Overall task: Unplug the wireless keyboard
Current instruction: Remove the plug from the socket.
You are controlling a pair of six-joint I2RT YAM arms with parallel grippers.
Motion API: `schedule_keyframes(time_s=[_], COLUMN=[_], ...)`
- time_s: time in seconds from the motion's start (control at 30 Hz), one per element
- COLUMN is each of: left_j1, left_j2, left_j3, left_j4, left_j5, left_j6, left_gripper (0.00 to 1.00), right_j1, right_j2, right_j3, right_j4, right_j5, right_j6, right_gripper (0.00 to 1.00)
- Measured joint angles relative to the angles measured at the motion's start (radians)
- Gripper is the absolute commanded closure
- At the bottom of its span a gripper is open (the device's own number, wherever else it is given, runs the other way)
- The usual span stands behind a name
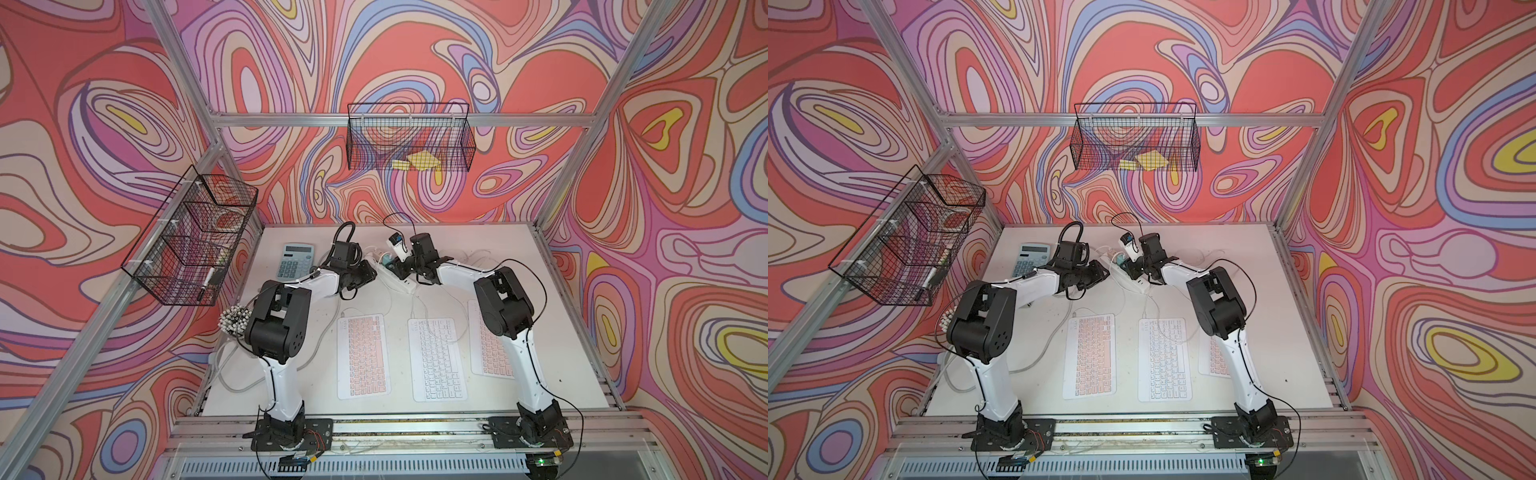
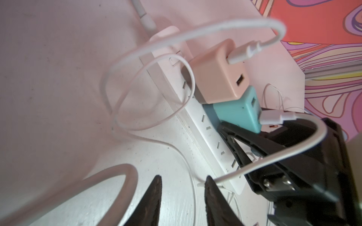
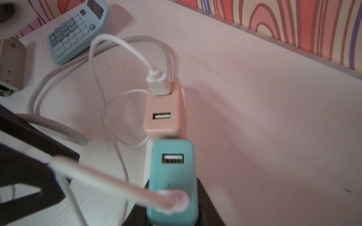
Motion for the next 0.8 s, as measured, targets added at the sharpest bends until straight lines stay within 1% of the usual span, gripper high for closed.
schedule_keyframes(time_s=[0.17,0.43,0.67,0.8], left_j1=[-0.002,-0.002,-0.002,-0.002], left_j2=[0.053,0.068,0.104,0.132], left_j3=[0.009,0.010,0.011,0.016], left_j4=[0.019,0.051,0.169,0.202], left_j5=[-0.034,-0.068,0.010,0.049], left_j6=[-0.038,-0.070,-0.140,-0.174], left_gripper=[0.61,0.61,0.60,0.60], right_j1=[0.005,0.008,0.009,0.011], right_j2=[-0.009,-0.021,-0.023,-0.023], right_j3=[-0.021,-0.049,-0.056,-0.056], right_j4=[0.017,0.039,0.051,0.051], right_j5=[0.006,0.004,0.004,0.006], right_j6=[0.002,0.016,0.018,0.021], right_gripper=[0.72,0.72,0.72,0.72])
